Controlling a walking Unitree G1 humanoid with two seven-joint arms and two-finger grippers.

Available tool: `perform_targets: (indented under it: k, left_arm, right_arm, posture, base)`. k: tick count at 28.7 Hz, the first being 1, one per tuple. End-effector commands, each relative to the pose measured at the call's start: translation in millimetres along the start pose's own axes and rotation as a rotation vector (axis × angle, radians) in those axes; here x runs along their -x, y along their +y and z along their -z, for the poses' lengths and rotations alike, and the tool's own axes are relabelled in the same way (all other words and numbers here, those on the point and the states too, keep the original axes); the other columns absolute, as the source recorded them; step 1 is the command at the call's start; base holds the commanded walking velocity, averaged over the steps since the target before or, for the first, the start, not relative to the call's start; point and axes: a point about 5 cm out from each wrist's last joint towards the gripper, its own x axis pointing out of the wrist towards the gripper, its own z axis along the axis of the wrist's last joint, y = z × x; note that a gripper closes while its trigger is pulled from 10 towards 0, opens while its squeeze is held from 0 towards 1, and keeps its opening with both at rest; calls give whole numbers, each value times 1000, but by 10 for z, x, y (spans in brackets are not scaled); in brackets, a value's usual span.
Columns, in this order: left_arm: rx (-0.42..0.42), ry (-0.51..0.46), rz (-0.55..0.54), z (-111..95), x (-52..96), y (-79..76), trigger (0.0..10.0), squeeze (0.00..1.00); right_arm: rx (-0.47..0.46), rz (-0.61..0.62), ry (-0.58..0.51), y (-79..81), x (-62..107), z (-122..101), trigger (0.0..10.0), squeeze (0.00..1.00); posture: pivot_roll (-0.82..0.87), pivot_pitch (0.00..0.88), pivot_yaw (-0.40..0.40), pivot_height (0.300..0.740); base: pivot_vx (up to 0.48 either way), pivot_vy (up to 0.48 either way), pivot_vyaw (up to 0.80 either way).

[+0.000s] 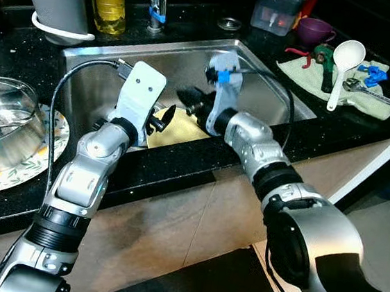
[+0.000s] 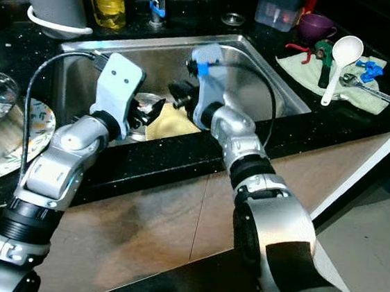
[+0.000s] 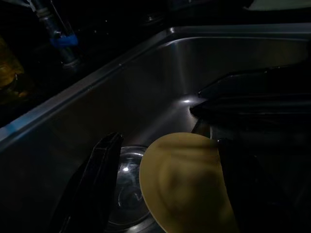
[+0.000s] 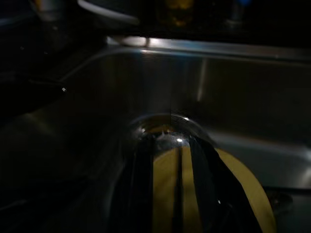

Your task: Kitchen organization

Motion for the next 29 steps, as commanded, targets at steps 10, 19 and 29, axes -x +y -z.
perform_targets:
  k: [10,19,29]
  left_arm:
    - [14,-5,15,-11,-10,-8,10000,0]
    - [54,-32,27,-42,-16,-22,10000,0]
    - [337,-157,172,-184,86,-156,10000,0]
  right_arm:
    - [-54,68,-113,-178,52,-263,10000,0]
    - [-167,127,-376,-483,255,-737,10000,0]
    - [-317,-74,-512,-444,580,-602,10000,0]
  posture:
    - [-59,251,-28,740]
    - [-68,230,-16,740]
    - [-72,215,-18,740]
  base:
    - [0,0,0]
    - [0,0,0]
    - [0,0,0]
